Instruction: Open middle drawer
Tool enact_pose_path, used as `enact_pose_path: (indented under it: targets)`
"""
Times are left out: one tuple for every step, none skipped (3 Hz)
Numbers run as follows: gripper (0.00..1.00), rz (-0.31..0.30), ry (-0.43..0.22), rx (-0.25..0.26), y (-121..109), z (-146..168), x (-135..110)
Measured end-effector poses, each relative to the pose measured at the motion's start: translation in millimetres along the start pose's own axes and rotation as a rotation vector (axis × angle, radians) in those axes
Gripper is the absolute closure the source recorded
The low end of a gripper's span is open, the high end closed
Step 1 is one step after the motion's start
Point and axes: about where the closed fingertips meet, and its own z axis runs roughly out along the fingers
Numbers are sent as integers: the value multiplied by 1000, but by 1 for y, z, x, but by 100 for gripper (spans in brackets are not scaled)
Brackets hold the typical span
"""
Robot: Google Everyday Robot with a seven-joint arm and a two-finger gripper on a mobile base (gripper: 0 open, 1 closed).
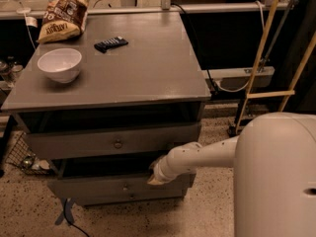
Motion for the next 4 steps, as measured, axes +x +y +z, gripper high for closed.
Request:
enact_pose_path:
  targets:
    - [100, 0, 0, 0, 0, 0, 0]
    - [100, 32, -2, 10, 23, -7, 3]
    - [100, 29, 2, 1, 27, -8, 5]
    - [100, 24, 13, -18, 37, -11, 7]
